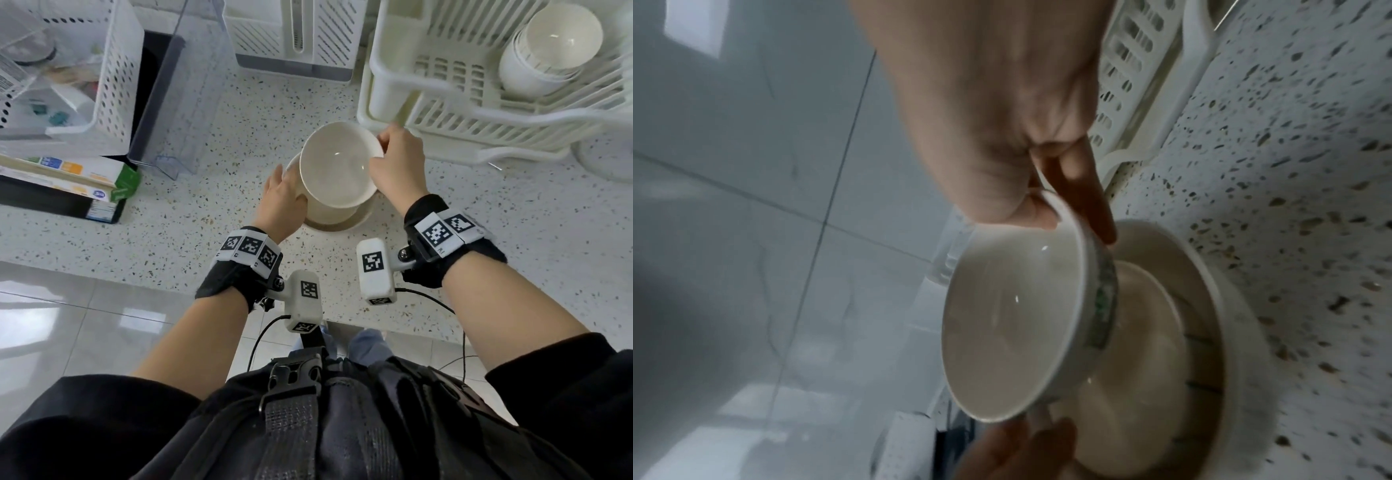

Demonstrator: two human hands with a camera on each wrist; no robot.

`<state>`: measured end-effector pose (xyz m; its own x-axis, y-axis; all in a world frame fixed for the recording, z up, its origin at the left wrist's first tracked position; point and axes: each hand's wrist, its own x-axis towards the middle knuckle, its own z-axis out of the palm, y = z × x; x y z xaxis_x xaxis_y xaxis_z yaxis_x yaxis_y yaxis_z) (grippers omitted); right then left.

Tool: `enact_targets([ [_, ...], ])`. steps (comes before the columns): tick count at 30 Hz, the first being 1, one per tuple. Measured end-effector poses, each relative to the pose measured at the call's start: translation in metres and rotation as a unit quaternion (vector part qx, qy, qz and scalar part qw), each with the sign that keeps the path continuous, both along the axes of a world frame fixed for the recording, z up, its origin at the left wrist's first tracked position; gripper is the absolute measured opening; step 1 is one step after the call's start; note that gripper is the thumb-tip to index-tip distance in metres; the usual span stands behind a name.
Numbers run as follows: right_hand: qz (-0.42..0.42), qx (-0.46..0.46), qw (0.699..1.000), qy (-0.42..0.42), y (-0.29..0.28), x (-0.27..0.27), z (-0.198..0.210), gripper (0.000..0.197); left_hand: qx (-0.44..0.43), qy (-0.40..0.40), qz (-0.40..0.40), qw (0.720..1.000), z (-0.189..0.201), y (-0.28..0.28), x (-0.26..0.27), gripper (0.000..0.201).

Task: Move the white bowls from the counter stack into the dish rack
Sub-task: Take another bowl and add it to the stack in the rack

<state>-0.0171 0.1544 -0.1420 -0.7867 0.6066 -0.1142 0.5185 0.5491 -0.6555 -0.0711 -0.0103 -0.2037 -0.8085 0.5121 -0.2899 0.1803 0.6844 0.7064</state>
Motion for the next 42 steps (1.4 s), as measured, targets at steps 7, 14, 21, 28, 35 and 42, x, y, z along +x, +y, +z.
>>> enact_targets([
  [7,-0.077,-0.043,0.992,0.094,0.041,0.025,0.020,0.017,-0.040,0.093,-0.020,0.995,0.017,0.042,0.001,0.051],
  [14,-0.176,-0.152,0.954,0.187,0.098,0.073,0.034,0.017,0.049,0.177,-0.053,0.981,0.046,0.114,0.027,0.046],
  [21,-0.239,-0.188,0.927,0.220,0.183,0.117,0.043,0.014,0.083,0.194,-0.120,0.970,0.059,0.211,0.048,0.041],
  [28,-0.245,-0.179,0.928,0.215,0.260,0.131,0.051,0.011,0.066,0.202,-0.170,0.962,0.072,0.288,0.069,0.039],
  [35,-0.255,-0.165,0.925,0.228,0.313,0.095,0.052,0.022,0.013,0.123,-0.174,0.977,0.076,0.325,0.055,0.044],
  [42,-0.250,-0.125,0.933,0.226,0.344,0.039,0.048,0.019,-0.001,0.084,-0.184,0.979,0.066,0.340,0.022,0.039],
])
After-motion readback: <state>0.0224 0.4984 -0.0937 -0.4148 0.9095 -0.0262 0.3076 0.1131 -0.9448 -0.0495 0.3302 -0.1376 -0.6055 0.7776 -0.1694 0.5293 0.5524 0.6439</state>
